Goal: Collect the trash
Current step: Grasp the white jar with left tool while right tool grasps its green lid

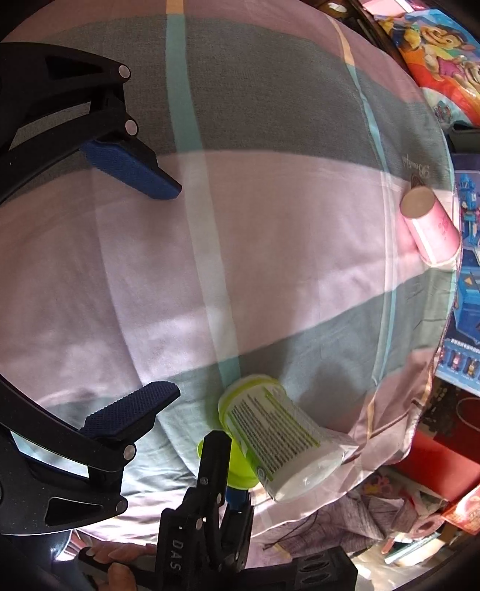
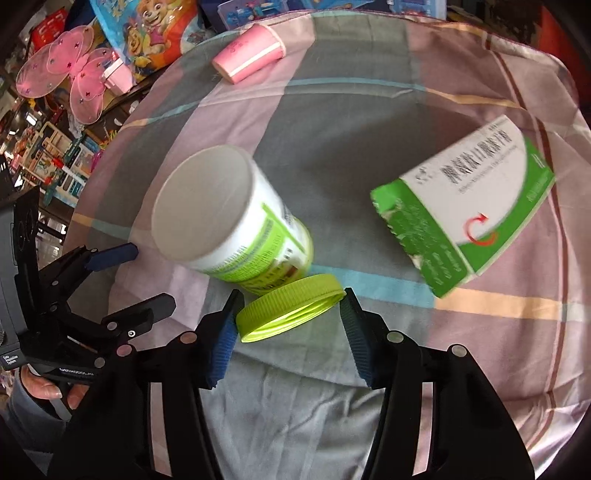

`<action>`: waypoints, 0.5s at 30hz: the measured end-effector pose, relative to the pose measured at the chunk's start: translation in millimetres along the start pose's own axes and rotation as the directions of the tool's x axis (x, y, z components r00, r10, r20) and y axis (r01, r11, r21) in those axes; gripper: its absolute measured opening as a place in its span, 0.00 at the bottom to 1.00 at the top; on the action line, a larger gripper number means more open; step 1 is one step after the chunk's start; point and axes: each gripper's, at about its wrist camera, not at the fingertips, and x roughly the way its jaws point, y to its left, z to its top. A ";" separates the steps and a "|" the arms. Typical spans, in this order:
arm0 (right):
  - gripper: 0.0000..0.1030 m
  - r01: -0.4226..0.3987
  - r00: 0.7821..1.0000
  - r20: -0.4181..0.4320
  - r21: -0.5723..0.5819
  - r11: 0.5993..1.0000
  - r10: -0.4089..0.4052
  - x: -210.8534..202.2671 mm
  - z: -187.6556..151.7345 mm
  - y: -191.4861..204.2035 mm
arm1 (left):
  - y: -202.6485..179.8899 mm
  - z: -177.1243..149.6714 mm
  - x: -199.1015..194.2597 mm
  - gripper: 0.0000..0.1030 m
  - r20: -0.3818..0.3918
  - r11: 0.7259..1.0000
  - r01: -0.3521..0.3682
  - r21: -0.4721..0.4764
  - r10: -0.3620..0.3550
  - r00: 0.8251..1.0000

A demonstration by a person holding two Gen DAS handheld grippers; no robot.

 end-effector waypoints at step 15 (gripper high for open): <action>0.50 0.074 0.996 0.030 0.194 0.978 -0.082 -48.4 -29.3 -76.5 | -86.4 38.3 11.2 0.96 0.062 0.983 0.017 0.183 -0.028 0.998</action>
